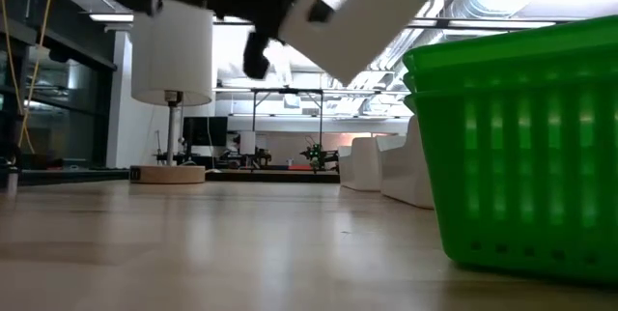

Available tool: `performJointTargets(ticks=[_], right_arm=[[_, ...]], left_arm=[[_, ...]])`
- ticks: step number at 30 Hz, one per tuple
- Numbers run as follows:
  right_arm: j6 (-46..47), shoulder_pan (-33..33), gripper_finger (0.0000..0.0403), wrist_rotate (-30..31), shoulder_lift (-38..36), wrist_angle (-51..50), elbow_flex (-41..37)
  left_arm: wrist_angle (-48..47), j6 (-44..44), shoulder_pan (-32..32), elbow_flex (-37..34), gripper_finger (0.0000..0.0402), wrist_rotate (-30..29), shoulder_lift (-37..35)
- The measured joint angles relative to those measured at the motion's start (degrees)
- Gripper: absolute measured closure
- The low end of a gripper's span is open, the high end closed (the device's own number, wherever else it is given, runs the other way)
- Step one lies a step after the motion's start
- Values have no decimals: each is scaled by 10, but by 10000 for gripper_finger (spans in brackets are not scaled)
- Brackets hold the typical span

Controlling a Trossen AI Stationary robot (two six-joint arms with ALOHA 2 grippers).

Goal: Stack baskets by color
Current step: Stack the bottom left white bin on the bottom right white bin

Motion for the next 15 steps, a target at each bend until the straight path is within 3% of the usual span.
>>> performJointTargets(ticks=[5, 15], right_arm=[[0, 0, 176, 6, 0, -4, 0], [2, 0, 176, 38, 0, -6, 0]], left_arm=[[128, -56, -2, 16, 401, -35, 100], [134, -65, -17, 167, 401, -175, 227]])
